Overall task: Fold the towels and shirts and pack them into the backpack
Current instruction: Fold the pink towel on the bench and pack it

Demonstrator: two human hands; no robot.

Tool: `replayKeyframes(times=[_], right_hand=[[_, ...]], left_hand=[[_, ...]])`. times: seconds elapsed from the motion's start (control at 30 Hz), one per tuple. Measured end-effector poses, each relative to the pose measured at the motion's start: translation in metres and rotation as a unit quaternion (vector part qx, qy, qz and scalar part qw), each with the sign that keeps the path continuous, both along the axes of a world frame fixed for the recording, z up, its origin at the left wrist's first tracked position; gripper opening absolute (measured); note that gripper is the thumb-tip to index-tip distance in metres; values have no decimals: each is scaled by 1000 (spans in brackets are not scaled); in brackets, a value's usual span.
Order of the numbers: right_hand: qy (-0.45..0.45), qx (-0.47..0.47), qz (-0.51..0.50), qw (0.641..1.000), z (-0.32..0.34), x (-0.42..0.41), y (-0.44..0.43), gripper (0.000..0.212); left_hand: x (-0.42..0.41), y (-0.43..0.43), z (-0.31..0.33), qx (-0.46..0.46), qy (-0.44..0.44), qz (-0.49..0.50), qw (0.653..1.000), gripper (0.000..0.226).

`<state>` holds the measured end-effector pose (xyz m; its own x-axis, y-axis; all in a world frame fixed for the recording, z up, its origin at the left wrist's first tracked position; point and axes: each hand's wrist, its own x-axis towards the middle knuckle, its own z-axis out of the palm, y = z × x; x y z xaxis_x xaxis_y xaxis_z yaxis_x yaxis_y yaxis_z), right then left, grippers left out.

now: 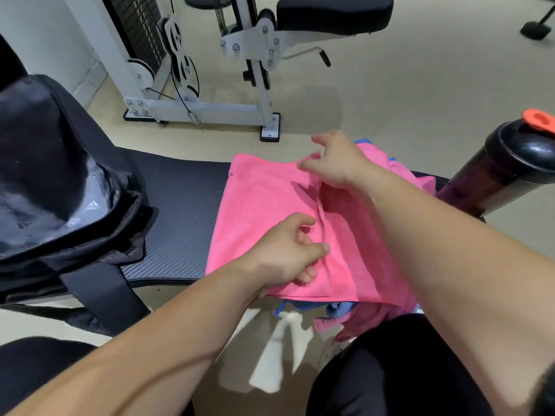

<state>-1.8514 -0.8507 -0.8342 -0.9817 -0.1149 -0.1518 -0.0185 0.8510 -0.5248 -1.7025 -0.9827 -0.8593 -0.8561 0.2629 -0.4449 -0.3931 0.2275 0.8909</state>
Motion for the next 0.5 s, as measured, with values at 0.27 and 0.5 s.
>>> replayKeyframes(times=[0.27, 0.5], right_hand=[[50, 116, 156, 980, -24, 28, -47, 53], [27, 109, 179, 977, -37, 4, -105, 39]], left_hand=[[-18, -79, -13, -328, 193, 130, 916, 12], [-56, -130, -24, -450, 162, 108, 872, 24]])
